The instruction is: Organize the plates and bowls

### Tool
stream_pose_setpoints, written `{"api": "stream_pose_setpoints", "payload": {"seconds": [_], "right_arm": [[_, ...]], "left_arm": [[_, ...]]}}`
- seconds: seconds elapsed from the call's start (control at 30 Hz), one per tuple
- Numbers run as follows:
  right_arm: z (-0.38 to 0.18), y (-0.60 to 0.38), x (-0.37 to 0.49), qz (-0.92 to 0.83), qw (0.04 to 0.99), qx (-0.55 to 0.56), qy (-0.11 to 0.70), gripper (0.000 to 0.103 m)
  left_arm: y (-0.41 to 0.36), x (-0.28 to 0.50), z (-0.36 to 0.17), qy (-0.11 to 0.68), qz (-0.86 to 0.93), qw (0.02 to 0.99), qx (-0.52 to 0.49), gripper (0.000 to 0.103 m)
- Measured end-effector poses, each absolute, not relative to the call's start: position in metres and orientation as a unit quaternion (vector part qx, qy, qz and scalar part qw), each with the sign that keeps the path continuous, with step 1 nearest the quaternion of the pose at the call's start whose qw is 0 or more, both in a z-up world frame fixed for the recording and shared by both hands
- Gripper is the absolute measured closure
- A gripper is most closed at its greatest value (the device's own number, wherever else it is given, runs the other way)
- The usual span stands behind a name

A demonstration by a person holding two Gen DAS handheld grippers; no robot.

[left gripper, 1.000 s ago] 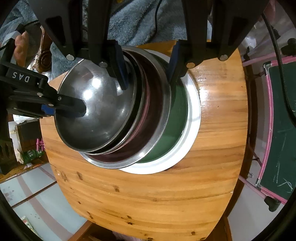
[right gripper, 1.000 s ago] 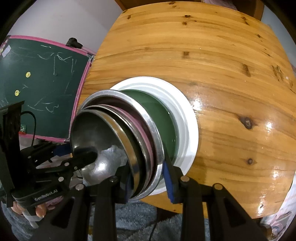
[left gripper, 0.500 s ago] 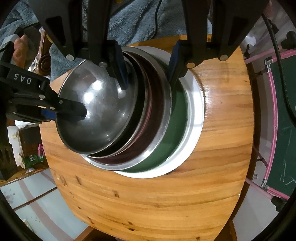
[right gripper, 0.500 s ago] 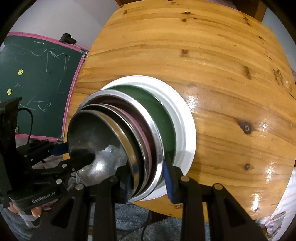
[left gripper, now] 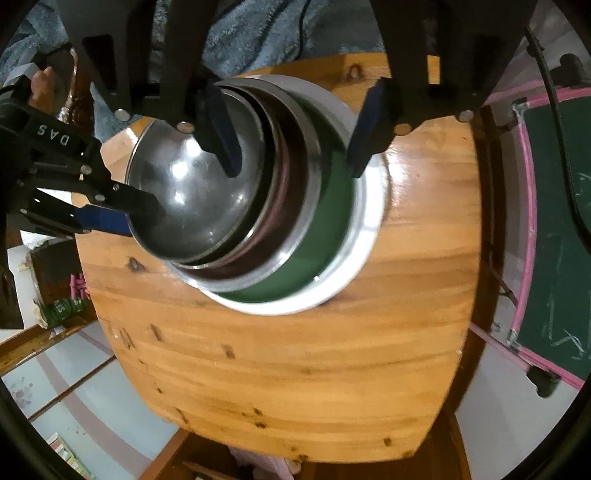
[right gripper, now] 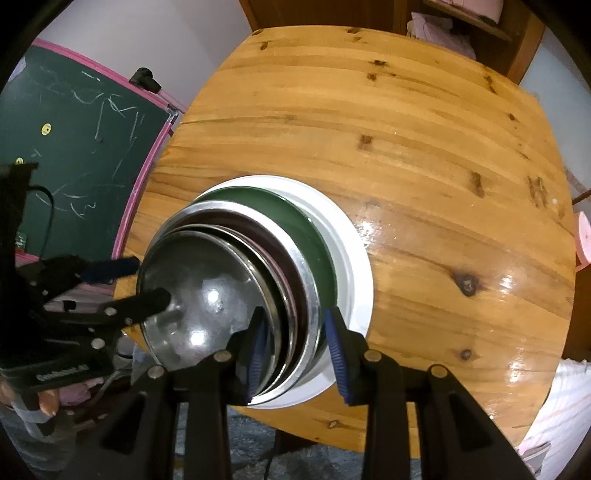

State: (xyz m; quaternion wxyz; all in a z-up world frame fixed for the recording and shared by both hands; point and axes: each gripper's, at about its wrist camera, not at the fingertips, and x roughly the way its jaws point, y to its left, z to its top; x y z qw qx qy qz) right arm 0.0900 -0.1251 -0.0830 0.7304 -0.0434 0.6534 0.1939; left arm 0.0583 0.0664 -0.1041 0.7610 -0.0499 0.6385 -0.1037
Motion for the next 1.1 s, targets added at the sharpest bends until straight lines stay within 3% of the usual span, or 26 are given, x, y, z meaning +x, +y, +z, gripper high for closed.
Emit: {"api": "stream_pose_setpoints", "payload": {"seconds": [0.4, 0.5, 1.1], "right_arm": [[-0.056, -0.132, 0.07, 0.19, 0.777, -0.053, 0.598, 0.071], [-0.044, -0.136, 0.062, 0.19, 0.792, -0.052, 0.579, 0.071], [0.015, -0.172, 0.006, 0.153, 0.864, -0.022, 0.479, 0.07]], "left_arm": [[0.055, 0.043, -0.073, 0.589, -0.072, 0.805, -0.022, 0.026], [0.05, 0.036, -0.062, 0.572, -0.061, 0.818, -0.017, 0.018], [0.012, -0.017, -0.008, 0.494, -0.03, 0.869, -0.018, 0.017]]}}
